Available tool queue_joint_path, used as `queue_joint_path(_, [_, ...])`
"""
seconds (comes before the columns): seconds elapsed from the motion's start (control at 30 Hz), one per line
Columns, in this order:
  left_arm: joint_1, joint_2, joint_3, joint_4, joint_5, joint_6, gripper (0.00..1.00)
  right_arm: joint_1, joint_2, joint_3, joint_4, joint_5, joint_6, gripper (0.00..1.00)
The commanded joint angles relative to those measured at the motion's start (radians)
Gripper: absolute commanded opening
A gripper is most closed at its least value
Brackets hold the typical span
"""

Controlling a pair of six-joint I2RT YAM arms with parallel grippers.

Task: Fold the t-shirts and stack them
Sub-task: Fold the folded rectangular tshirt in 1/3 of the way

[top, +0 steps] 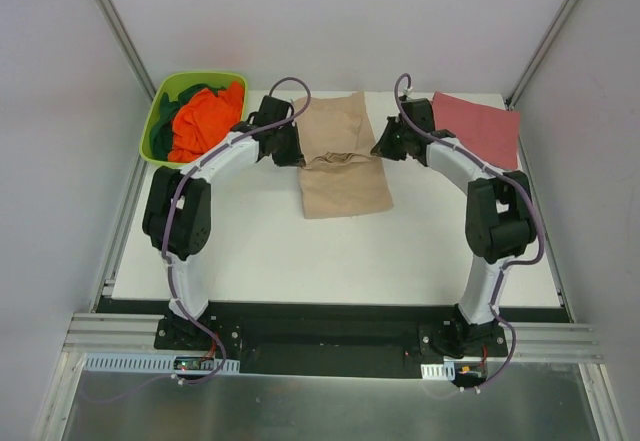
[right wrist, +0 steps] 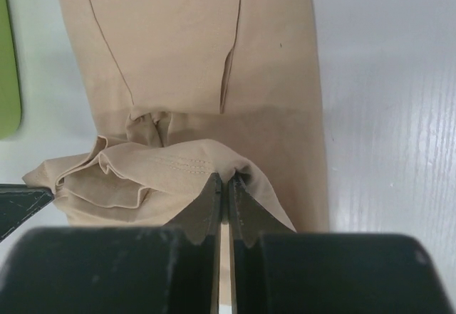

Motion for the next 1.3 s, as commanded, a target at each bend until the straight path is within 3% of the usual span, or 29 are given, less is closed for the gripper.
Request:
queue_joint_path(0.0, [0.023, 0.047, 0.062, -0.001, 0.039, 0.045, 0.00, -0.009, 0.046, 0.071, 0.045, 0.012, 0.002, 0.00])
queue_joint_path(0.2, [0.057, 0.132, 0.117, -0.001, 0.070, 0.047, 0.00, -0.022, 0.138, 0.135, 0.039, 0.009, 0.008, 0.01])
queue_joint_path(0.23, [0.062, 0.143, 0.125, -0.003, 0.084, 0.050, 0.02, -0.025, 0.150, 0.144, 0.037, 0.008, 0.014, 0.02])
queue_joint_path(0.3, [0.068, 0.156, 0.136, -0.004, 0.105, 0.047, 0.15, -0.028, 0.172, 0.164, 0.035, 0.003, 0.017, 0.09])
queue_joint_path(0.37, [0.071, 0.157, 0.148, -0.013, 0.104, 0.045, 0.25, -0.029, 0.186, 0.197, 0.019, -0.003, 0.011, 0.35])
queue_joint_path(0.4, [0.072, 0.151, 0.151, -0.016, 0.105, 0.041, 0.31, -0.031, 0.192, 0.207, 0.003, -0.018, 0.002, 0.40])
queue_joint_path(0.47, [0.074, 0.128, 0.153, -0.016, 0.113, 0.044, 0.58, -0.032, 0.184, 0.238, -0.024, -0.044, -0.017, 0.48])
queue_joint_path(0.53, [0.074, 0.091, 0.148, -0.016, 0.121, 0.047, 0.78, -0.032, 0.152, 0.240, -0.044, -0.058, -0.034, 0.65])
queue_joint_path(0.57, [0.072, 0.073, 0.144, -0.018, 0.133, 0.045, 0.93, -0.032, 0.128, 0.224, -0.052, -0.054, -0.040, 0.83])
queue_joint_path(0.6, [0.072, 0.045, 0.131, -0.020, 0.147, 0.039, 0.99, -0.031, 0.102, 0.206, -0.058, -0.054, -0.044, 0.98])
queue_joint_path(0.77, [0.016, -0.080, 0.039, -0.015, 0.220, 0.017, 0.99, -0.022, -0.073, 0.025, -0.051, -0.100, -0.032, 0.96])
queue_joint_path(0.9, [-0.064, -0.085, -0.037, 0.016, 0.328, -0.002, 0.99, -0.012, -0.147, -0.134, 0.032, -0.218, 0.037, 0.96])
queue_joint_path(1.27, [-0.101, -0.018, -0.229, 0.036, 0.366, -0.077, 0.99, -0.023, -0.104, -0.303, 0.059, -0.255, 0.092, 0.96])
